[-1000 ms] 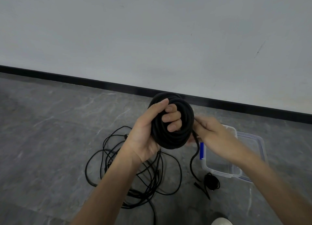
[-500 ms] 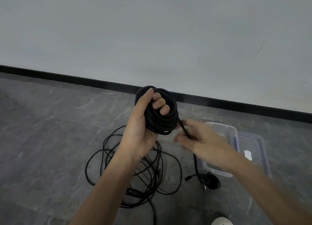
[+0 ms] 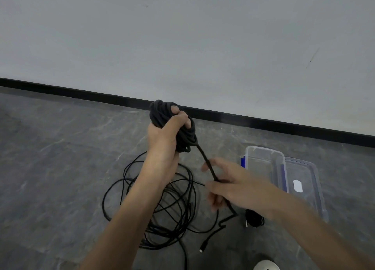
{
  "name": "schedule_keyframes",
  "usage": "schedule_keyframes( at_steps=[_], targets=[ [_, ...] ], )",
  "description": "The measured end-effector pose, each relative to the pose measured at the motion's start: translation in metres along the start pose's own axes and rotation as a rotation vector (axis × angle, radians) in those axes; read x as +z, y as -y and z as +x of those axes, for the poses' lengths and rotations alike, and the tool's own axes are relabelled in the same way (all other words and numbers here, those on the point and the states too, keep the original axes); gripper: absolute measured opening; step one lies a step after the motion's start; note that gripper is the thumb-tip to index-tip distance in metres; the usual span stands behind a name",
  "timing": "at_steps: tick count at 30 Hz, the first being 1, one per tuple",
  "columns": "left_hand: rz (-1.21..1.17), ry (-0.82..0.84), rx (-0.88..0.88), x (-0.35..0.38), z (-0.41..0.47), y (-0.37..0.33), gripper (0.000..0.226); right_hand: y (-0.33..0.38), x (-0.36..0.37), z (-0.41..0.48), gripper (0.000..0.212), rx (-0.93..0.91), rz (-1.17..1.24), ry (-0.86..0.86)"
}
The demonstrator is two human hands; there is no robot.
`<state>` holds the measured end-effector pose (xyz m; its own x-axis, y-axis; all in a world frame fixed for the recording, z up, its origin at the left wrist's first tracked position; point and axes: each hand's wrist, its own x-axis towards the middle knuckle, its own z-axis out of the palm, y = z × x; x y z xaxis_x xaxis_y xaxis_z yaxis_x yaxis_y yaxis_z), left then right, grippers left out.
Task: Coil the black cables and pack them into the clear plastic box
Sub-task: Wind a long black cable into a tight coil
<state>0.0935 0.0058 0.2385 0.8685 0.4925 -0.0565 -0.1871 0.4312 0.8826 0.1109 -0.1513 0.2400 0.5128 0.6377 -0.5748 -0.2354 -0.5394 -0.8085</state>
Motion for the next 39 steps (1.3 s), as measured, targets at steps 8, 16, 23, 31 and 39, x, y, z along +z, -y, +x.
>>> schedule_keyframes(
  at_steps=[8, 16, 23, 31, 39],
  targets=[
    [0.432, -0.036, 0.047, 0.011, -0.009, 0.0, 0.026, -0.002, 0.001, -0.002, 0.01, 0.005, -0.167, 0.087],
    [0.834, 0.053, 0.205, 0.002, -0.005, 0.018, 0.013, 0.001, 0.007, -0.005, 0.02, -0.29, -0.297, -0.052],
    [1.097, 0.324, 0.014, -0.006, 0.001, 0.025, 0.039, -0.005, -0.001, -0.004, 0.021, -0.519, -0.479, -0.173],
    [0.806, 0.608, -0.405, 0.004, -0.013, 0.002, 0.07, 0.001, -0.023, -0.007, 0.022, -0.604, -0.272, -0.371],
    [0.684, 0.874, -0.486, 0.001, -0.011, 0.011, 0.077, 0.0, -0.031, -0.006, 0.035, -0.578, -0.3, -0.442]
  ],
)
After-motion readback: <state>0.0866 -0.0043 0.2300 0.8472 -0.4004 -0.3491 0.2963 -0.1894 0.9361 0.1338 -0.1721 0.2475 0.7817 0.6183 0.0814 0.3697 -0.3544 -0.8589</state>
